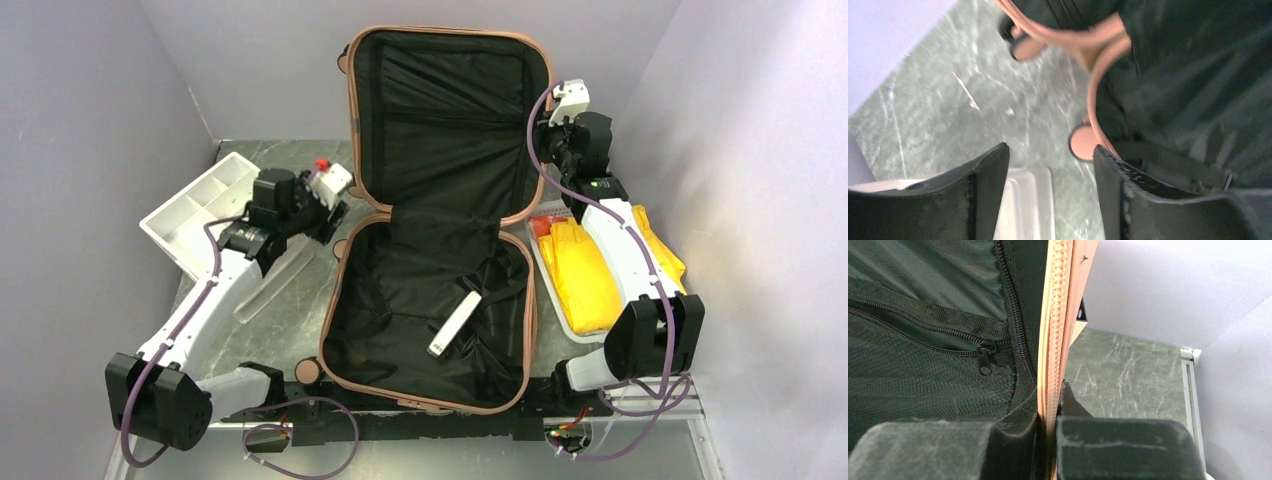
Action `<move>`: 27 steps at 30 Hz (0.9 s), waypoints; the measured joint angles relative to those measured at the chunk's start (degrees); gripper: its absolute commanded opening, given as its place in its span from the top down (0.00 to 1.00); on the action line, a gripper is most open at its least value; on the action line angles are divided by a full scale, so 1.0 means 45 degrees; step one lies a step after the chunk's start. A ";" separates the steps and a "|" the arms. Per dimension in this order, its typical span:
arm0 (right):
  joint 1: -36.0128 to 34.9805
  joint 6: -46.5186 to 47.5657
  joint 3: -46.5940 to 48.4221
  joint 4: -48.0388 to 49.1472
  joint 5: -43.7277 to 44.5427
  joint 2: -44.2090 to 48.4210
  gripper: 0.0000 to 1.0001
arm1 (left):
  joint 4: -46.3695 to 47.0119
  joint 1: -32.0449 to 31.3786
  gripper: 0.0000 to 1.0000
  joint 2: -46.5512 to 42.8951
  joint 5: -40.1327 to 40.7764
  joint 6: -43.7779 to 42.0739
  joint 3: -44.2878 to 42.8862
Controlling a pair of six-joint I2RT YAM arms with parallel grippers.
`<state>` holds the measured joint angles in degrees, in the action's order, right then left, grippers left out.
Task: Open, take out, and arrange the luggage
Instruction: Adjust the luggage at the center of the board.
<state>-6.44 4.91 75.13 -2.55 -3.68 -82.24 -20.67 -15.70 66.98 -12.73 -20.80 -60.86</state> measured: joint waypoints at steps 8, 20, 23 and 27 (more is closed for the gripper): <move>0.0889 -0.0340 -0.0068 -0.0306 -0.0763 0.0019 1.00 | -0.1996 -0.0452 0.24 0.0282 0.0403 -0.2574 0.2006; 0.1651 -0.0651 0.3133 -0.1919 -0.2623 -0.2560 1.00 | -0.2885 -0.0923 0.32 0.1919 -0.0787 -0.3201 0.1894; 0.1651 -0.0753 0.4648 -0.2399 -0.3133 -0.3721 1.00 | -0.2773 -0.1268 0.28 0.2006 -0.0544 -0.3147 0.1894; 0.1632 -0.1117 0.5406 -0.2346 -0.3531 -0.4590 1.00 | -0.2686 -0.1336 0.27 0.2079 -0.0146 -0.2759 0.1826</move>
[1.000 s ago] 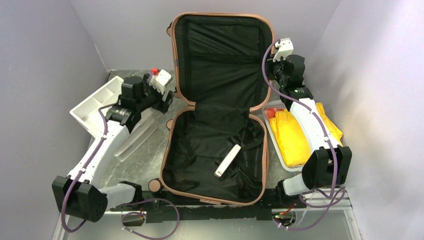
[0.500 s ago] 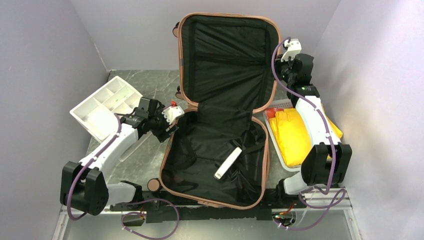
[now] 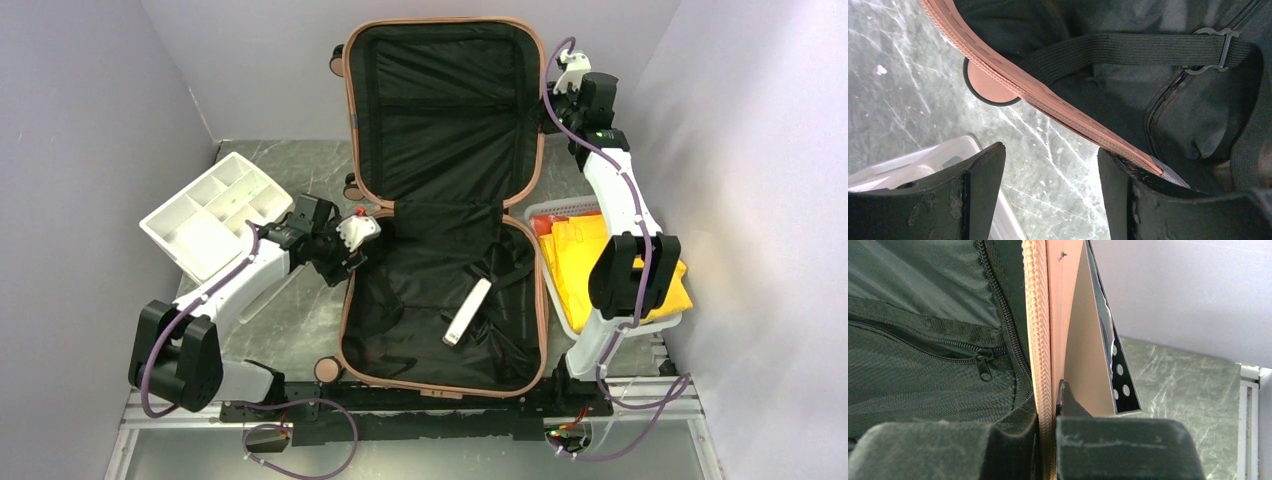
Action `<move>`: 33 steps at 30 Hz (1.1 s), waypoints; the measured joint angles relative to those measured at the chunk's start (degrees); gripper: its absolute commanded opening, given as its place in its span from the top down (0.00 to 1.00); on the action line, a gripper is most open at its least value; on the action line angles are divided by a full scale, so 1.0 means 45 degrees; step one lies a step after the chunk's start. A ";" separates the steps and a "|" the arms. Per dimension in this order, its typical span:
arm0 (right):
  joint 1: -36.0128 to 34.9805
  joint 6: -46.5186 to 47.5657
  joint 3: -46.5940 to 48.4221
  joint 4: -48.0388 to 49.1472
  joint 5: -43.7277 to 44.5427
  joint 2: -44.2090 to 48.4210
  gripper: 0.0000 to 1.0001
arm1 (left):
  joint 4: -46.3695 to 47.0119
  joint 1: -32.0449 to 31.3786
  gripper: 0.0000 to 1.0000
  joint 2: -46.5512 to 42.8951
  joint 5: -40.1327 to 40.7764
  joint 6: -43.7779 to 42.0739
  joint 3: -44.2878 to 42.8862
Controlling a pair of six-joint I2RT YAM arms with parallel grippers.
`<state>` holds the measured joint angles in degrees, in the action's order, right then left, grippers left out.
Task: Open, take out, and arrange the luggage
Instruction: Adjust the luggage at the center of the board.
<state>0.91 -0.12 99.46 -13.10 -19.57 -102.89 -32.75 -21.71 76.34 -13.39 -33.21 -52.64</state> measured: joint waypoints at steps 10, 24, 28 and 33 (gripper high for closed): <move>0.0121 -0.0389 0.2943 -0.0923 -0.0539 -0.1996 1.00 | -0.0787 -0.1477 0.25 0.1749 0.1010 0.1321 -0.1603; 0.0369 -0.0355 0.5994 -0.2404 -0.1700 -0.4002 1.00 | -0.4269 -0.2764 0.25 0.4483 0.3978 0.2263 -0.5042; 0.0126 -0.0219 0.6475 -0.2268 -0.1564 -0.4507 1.00 | -0.4614 -0.2837 0.25 0.4775 0.4585 0.2419 -0.5314; -0.0058 -0.0398 0.7635 -0.2113 -0.1642 -0.5416 1.00 | -0.4750 -0.2861 0.25 0.5115 0.4707 0.2569 -0.5678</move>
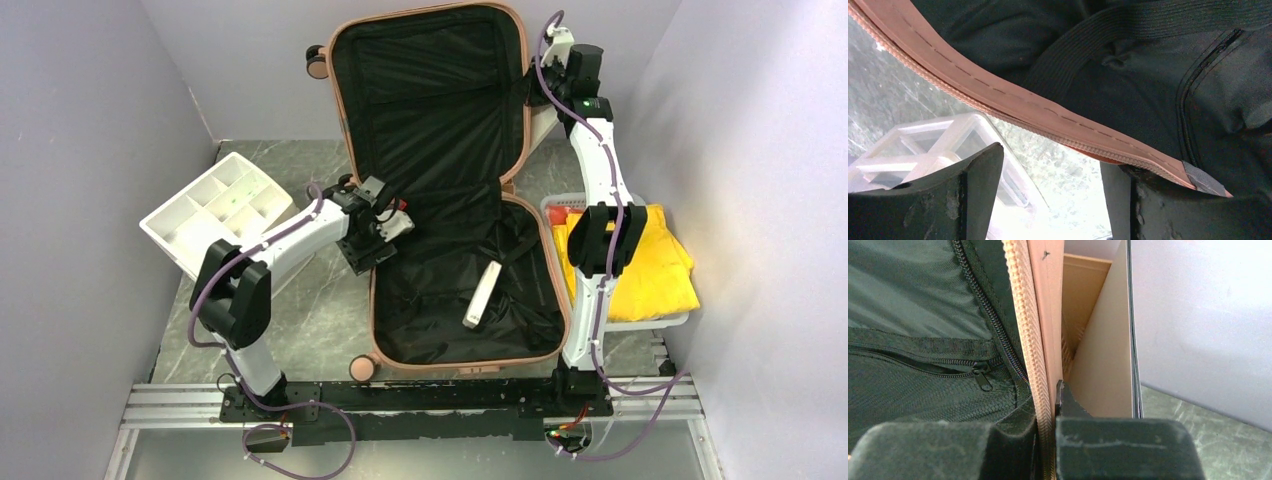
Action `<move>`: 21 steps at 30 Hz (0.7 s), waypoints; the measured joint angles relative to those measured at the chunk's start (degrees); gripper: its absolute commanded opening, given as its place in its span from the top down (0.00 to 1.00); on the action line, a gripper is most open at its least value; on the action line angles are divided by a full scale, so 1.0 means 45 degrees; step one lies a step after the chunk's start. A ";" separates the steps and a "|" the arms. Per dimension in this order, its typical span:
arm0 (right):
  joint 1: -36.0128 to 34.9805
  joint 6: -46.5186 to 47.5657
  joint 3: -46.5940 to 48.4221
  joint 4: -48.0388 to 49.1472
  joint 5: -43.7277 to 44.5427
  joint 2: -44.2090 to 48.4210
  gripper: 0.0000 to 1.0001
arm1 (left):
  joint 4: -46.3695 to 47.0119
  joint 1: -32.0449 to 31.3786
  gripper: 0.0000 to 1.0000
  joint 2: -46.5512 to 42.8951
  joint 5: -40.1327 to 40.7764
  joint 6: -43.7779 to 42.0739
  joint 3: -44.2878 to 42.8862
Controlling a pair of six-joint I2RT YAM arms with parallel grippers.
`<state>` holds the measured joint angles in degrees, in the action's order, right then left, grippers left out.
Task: Open, take out, and arrange the luggage
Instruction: Adjust the luggage at the center of the board.
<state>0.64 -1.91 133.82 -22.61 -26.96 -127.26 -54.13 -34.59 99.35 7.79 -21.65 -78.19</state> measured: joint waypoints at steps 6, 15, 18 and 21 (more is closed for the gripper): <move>0.0544 -0.0811 -0.0180 0.0763 -0.0971 -0.0039 1.00 | -0.0253 -0.0262 0.23 0.0646 -0.0306 0.0019 -0.0772; 0.3128 -0.1710 -0.5926 0.4575 -0.2506 0.2803 1.00 | 0.0520 -0.1107 0.22 0.1661 -0.0403 0.0049 -0.2045; 0.3842 -0.1724 -0.7072 0.4940 -0.2637 0.3502 1.00 | 0.0787 -0.1365 0.21 0.1899 -0.0364 0.0083 -0.2336; 0.3944 -0.1792 -0.7111 0.4945 -0.2720 0.3546 1.00 | 0.0607 -0.1409 0.20 0.2098 -0.0311 0.0083 -0.2603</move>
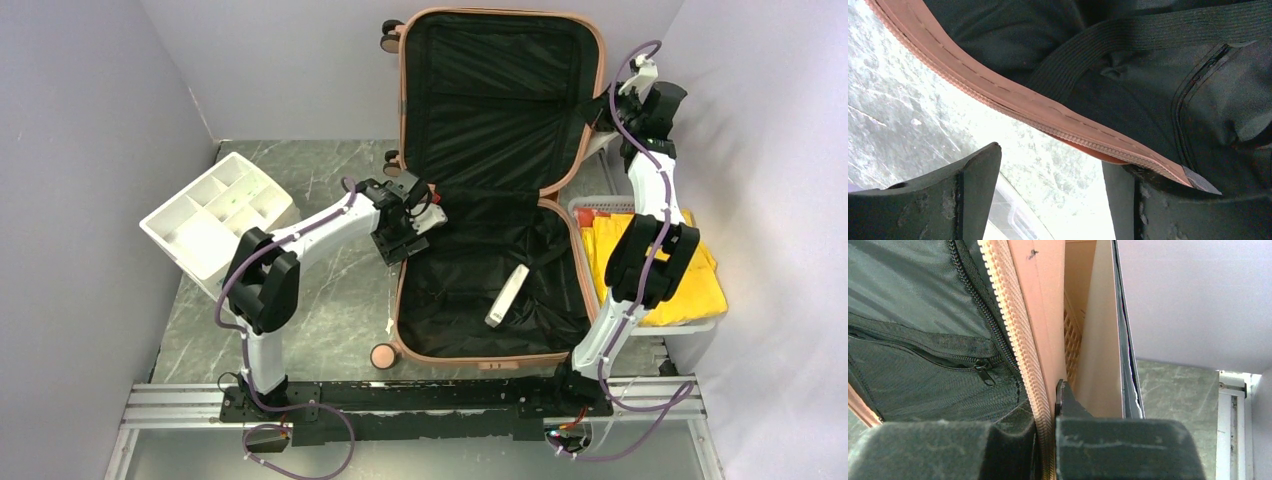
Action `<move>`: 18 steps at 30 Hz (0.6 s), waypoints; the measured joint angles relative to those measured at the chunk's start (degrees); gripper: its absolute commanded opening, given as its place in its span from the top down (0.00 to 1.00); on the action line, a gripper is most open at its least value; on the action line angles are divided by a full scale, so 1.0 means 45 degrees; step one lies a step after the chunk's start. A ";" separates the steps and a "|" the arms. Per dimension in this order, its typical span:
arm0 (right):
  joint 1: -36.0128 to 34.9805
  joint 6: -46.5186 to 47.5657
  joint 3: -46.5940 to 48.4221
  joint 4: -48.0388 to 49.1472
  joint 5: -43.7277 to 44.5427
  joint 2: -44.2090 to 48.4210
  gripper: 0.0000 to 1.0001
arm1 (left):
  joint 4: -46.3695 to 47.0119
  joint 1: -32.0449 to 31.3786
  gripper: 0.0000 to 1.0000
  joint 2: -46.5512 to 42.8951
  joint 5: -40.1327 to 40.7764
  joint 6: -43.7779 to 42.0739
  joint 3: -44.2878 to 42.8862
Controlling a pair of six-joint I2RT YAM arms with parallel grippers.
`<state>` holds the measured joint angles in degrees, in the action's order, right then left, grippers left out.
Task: Open, take out, and arrange the luggage
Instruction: Adjust the luggage at the center of the board.
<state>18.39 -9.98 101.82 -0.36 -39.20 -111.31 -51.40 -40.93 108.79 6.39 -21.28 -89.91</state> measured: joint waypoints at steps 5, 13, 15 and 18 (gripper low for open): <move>-0.0015 -0.0126 0.0811 -0.0675 0.0029 -0.0384 1.00 | -0.0466 -0.0010 0.20 0.0330 -0.0063 0.0000 -0.0476; -0.0049 0.0044 0.2006 -0.1467 -0.0413 -0.1141 0.44 | -0.1224 -0.0097 0.03 0.0680 0.0219 -0.0049 -0.1277; -0.0146 0.0121 0.0903 -0.0918 -0.0262 -0.0301 0.20 | -0.1156 0.0146 0.03 0.0471 0.0063 -0.0053 -0.1122; -0.0423 0.0520 -0.0714 -0.0461 0.0262 0.1763 0.01 | -0.0646 0.0908 0.03 -0.0097 -0.1389 0.0005 -0.0879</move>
<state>16.49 -7.64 98.61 -2.44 -38.02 -103.37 -54.30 -36.84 108.36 0.14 -21.26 -93.86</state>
